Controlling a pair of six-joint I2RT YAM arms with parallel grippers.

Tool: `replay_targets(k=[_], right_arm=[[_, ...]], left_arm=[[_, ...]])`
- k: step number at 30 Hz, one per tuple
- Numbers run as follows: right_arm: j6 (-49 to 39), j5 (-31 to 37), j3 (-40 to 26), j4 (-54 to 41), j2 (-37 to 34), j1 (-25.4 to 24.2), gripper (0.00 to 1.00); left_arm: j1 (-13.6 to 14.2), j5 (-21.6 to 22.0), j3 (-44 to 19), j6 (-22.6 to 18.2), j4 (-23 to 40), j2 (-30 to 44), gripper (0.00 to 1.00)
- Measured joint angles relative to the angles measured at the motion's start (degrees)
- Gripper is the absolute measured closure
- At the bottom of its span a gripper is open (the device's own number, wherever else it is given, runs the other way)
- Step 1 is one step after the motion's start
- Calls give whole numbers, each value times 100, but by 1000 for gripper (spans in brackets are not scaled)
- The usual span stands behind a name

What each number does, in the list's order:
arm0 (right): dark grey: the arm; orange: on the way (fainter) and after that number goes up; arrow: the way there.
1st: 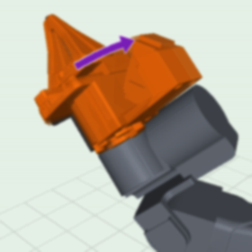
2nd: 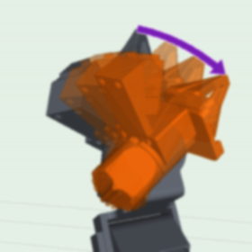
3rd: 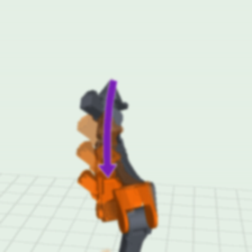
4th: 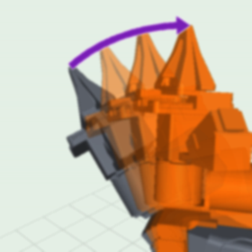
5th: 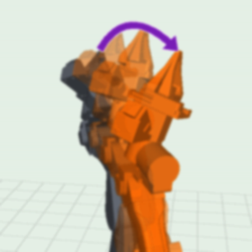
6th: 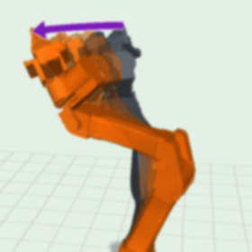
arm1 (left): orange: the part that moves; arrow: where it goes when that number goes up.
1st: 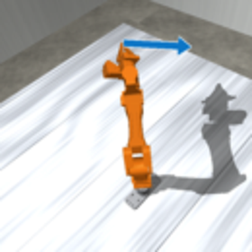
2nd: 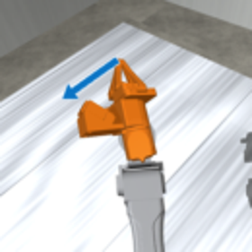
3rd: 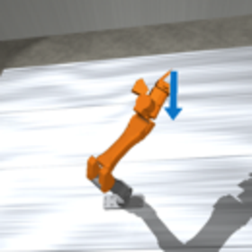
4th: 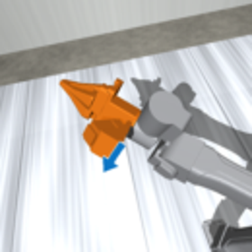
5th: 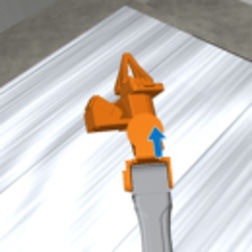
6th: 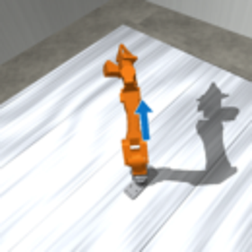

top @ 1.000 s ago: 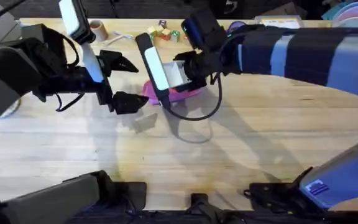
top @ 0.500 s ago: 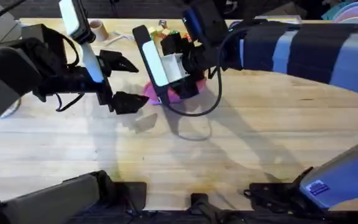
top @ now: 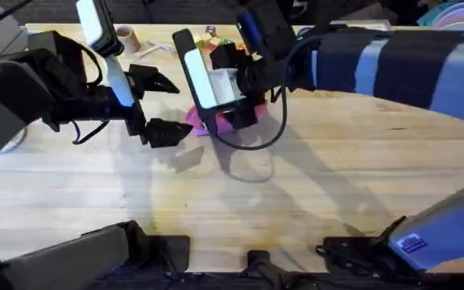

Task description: Unzip the bag, pick up the pens from the table one at a time and place them inside, then zip the bag closed.

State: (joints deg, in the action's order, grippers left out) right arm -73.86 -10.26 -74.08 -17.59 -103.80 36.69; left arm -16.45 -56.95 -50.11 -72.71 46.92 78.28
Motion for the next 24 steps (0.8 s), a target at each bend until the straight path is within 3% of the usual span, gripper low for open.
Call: replay_targets(k=[6,12,20,24], right_arm=[[747,6,45,-91,315,7,3],[1757,462,48,-255,939,30,4],[3349,708,50,-795,1760,28,4],[4471,732,52,-817,2140,28,3]], left_arm=[[0,2,0,-24,0,0,7],[-99,85,0,-68,15,0,6],[-746,125,0,-168,301,0,7],[-1060,132,0,-737,675,0,8]])
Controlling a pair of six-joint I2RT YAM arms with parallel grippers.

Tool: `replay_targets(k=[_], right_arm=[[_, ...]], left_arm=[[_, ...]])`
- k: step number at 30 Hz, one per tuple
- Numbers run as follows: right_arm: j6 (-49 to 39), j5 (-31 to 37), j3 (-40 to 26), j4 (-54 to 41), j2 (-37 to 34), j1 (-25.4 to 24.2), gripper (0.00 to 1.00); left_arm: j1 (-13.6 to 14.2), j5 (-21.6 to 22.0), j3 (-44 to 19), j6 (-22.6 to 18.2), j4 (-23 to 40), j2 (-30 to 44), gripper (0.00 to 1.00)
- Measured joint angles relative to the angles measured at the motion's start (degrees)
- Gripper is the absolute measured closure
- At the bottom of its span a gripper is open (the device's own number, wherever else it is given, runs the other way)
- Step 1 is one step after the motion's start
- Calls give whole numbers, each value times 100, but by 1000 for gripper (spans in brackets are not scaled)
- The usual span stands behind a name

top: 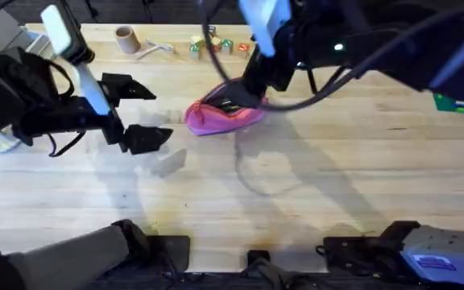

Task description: Unzip the bag, pick up the pens from the table one at a time and place them inside, then zip the bag closed.

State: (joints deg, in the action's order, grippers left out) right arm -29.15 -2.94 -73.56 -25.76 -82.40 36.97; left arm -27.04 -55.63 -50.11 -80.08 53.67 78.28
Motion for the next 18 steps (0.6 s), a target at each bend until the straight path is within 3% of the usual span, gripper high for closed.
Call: replay_targets(k=[3,7,18], right_arm=[[976,15,0,-2,247,0,3],[2109,13,0,-12,508,0,3],[4050,11,4,-799,711,0,3]], left_arm=[[-78,37,0,-590,206,0,7],[-129,214,0,-1063,184,0,7],[-182,338,0,-1397,55,0,7]])
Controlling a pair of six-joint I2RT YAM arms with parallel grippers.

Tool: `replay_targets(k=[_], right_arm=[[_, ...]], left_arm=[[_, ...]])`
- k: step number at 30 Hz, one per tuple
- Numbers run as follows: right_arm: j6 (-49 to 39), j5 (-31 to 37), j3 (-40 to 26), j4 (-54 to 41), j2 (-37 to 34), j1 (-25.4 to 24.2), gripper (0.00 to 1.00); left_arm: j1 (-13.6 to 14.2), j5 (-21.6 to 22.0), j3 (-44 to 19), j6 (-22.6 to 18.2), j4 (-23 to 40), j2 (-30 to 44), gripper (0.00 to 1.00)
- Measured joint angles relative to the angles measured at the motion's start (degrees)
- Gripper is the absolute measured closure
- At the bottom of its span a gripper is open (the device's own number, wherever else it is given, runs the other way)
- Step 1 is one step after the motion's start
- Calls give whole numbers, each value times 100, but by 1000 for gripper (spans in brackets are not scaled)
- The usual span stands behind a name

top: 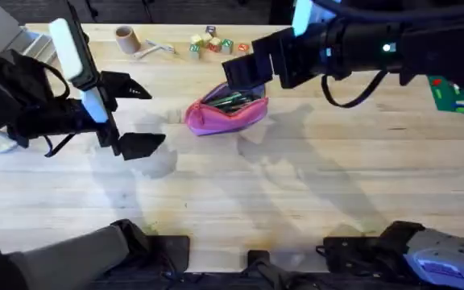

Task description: Unzip the bag, pick up the pens from the table one at a time and place them inside, then zip the bag closed.

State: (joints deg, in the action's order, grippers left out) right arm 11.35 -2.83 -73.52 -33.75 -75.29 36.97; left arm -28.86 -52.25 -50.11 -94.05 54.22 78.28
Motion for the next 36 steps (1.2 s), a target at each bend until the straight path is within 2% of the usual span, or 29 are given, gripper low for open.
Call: replay_targets(k=[11,30,33,34,35,36], right_arm=[[958,-2,4,-242,-35,25,3],[1754,-365,7,-487,-35,191,4],[1818,-346,7,-515,-35,465,3],[1857,108,7,-519,-35,1268,3],[2056,694,7,-519,-35,1857,3],[2193,953,7,-519,-35,2076,3]], left_arm=[[0,2,0,-14,0,0,7],[0,5,0,-27,2,0,7],[0,5,0,-27,31,0,7],[0,2,0,-28,28,0,7],[0,4,0,-28,88,0,7],[0,5,0,-27,109,0,7]])
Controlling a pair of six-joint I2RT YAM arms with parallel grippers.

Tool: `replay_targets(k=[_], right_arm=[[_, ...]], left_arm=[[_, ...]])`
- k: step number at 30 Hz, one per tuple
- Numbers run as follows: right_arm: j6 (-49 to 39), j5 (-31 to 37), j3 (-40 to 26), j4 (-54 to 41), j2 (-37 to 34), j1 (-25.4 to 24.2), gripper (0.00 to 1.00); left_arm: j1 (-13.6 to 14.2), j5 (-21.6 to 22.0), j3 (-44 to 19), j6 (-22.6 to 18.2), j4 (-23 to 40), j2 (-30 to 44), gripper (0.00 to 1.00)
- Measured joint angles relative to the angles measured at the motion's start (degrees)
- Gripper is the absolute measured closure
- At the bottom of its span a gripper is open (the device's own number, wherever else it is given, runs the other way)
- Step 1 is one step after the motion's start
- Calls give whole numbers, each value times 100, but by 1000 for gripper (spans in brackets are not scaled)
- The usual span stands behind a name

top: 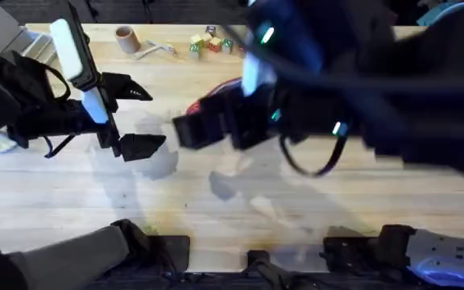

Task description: Unzip the bag, pick up the pens from the table one at a time and place them inside, then zip the bag closed.

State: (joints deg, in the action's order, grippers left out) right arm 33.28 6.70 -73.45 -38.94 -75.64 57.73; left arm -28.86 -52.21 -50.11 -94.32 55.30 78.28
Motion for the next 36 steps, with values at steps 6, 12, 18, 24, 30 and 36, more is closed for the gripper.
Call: replay_targets(k=[6,12,18,24,30,36], right_arm=[[822,1566,0,30,-84,1055,3],[1548,2313,0,87,-296,1329,3],[2006,2534,0,218,-463,1329,4],[2140,2568,0,295,-612,1329,4],[2025,2570,0,301,-612,1268,4],[1894,2428,2,583,-758,1064,4]], left_arm=[[0,0,0,-2,1,0,7],[0,0,0,-1,-1,0,7],[0,0,0,-1,-4,-1,7],[0,0,0,-2,-4,0,7],[0,0,0,-2,-4,0,8],[0,0,0,-1,-4,0,8]])
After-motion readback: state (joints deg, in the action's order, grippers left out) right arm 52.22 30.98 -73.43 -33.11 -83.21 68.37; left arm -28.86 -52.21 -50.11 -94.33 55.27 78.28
